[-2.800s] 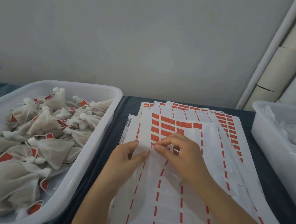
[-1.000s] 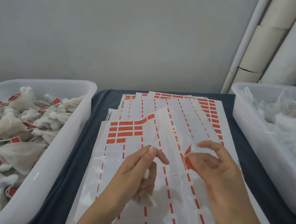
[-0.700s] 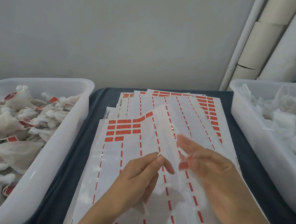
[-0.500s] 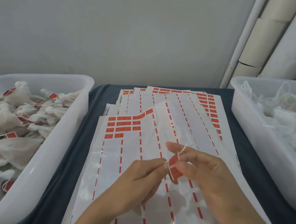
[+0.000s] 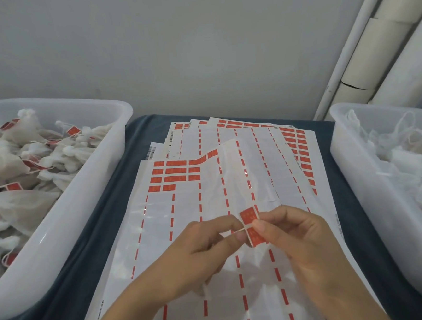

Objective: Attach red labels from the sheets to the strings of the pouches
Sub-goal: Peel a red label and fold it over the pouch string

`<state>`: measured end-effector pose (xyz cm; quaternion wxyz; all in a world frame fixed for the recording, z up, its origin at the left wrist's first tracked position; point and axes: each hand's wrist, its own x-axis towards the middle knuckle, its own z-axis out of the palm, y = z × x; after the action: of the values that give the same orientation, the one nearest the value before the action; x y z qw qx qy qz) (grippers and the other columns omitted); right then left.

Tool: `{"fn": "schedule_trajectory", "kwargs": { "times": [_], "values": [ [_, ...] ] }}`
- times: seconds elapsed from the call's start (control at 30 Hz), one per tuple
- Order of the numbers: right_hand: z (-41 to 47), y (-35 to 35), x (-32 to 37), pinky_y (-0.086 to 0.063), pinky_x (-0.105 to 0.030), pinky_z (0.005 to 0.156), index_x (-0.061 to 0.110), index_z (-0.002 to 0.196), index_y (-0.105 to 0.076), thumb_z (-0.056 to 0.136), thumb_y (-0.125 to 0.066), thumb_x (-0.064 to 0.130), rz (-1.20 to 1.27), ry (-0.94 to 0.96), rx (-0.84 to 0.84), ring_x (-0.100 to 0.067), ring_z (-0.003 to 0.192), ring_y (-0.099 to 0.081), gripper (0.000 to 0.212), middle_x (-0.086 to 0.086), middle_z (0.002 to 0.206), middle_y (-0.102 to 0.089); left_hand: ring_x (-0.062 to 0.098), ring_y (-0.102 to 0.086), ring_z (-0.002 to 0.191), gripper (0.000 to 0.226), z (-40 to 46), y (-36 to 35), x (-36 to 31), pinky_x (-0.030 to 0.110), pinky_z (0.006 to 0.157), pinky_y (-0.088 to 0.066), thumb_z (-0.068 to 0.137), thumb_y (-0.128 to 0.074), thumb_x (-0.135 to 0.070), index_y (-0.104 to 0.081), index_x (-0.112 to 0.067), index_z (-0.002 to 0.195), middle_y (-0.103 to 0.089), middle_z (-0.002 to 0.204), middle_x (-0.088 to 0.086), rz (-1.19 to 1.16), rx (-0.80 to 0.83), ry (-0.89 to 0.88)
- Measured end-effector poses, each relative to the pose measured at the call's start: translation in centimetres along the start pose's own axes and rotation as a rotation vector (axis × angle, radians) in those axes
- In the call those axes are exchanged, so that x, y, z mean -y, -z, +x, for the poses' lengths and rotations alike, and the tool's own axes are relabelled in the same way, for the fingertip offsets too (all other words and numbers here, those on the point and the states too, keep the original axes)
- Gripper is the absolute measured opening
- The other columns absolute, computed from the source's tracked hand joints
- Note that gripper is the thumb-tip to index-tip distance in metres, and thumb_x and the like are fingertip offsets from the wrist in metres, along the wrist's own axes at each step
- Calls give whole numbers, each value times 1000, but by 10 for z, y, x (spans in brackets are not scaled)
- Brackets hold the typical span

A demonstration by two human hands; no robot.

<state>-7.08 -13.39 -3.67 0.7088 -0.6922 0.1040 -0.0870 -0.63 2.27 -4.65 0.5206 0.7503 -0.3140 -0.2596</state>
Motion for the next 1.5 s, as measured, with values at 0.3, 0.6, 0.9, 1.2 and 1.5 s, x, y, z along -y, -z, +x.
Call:
{"fn": "schedule_trajectory", "kwargs": {
  "times": [0.3,0.6,0.9,1.2,1.5],
  "values": [
    [-1,0,1,-49,-7,60,19,68,-74,60,-69,25,30,29,-11,-12,70,-70,11,0,71,-73,5,-44,33,24,-2,-6,-5,16,43,-45,61,-46,-67,-55,-50,76,-51,41,-6,-11,-194,20],
    [-1,-5,0,-45,-1,63,28,83,-75,63,-67,35,2,53,-62,3,85,-66,23,17,85,-73,5,-46,33,23,0,-14,-8,19,39,-45,58,-55,-60,-62,-45,74,-54,42,-9,-106,-388,-10],
    [5,-2,-5,-53,-15,75,30,94,-73,54,-67,51,73,-167,-6,-6,95,-66,46,15,100,-71,15,-41,31,30,1,-11,-7,22,40,-44,53,-65,-55,-66,-35,74,-46,40,3,-336,-427,91],
    [5,-1,-8,-55,-17,68,20,74,-76,61,-67,32,190,-151,-15,-15,87,-70,20,0,90,-74,0,-53,38,25,0,-17,-11,19,45,-40,51,-54,-61,-63,-49,70,-56,44,-19,-157,-401,50],
    [6,-3,-12,-54,-27,82,22,80,-67,53,-69,40,116,-70,-45,-17,86,-69,32,2,84,-73,7,-45,30,25,1,-18,-7,15,37,-40,51,-56,-60,-62,-47,70,-52,39,-8,-200,-407,64]
  ]
}}
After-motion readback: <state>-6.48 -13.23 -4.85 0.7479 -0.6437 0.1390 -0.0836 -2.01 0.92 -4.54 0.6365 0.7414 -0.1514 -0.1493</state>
